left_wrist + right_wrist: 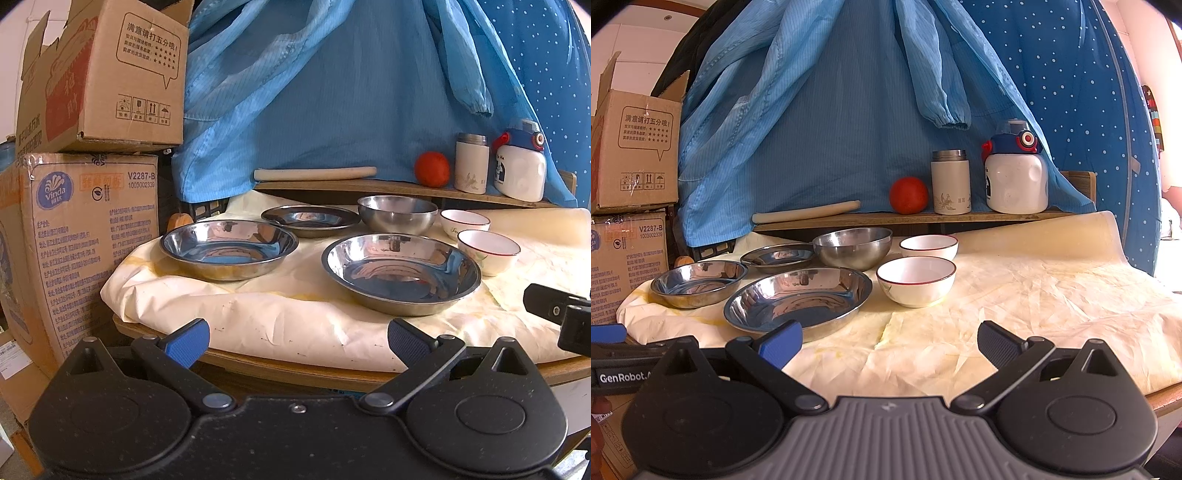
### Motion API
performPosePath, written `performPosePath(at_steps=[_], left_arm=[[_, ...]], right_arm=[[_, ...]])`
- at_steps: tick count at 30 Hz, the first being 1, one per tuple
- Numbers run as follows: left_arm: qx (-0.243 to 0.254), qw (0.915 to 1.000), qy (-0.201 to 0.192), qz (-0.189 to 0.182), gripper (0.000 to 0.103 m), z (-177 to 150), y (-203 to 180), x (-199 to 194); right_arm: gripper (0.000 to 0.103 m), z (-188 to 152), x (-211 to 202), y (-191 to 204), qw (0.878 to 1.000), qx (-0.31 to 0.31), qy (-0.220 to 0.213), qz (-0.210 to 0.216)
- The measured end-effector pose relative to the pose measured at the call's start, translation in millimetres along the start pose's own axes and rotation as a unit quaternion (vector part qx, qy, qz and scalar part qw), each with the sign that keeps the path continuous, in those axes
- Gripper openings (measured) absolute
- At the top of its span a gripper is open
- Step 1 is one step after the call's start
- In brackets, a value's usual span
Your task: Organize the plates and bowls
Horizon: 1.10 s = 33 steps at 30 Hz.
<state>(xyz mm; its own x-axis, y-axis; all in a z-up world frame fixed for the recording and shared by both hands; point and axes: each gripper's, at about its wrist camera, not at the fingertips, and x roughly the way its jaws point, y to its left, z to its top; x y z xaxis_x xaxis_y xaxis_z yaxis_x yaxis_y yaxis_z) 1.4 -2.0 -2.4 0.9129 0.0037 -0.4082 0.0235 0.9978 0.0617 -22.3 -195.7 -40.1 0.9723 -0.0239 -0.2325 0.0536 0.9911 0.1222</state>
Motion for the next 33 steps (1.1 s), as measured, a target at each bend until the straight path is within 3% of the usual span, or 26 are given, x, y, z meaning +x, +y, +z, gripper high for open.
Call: performPosePath(at_steps=[33], left_arm=[[-0.002, 1.0000, -0.002, -0.001, 0.102, 1.5, -1.2, -0.4]], right_arm=[[0.103, -0.4, -2.3, -0.3, 1.000, 0.002, -0.002, 0.000]])
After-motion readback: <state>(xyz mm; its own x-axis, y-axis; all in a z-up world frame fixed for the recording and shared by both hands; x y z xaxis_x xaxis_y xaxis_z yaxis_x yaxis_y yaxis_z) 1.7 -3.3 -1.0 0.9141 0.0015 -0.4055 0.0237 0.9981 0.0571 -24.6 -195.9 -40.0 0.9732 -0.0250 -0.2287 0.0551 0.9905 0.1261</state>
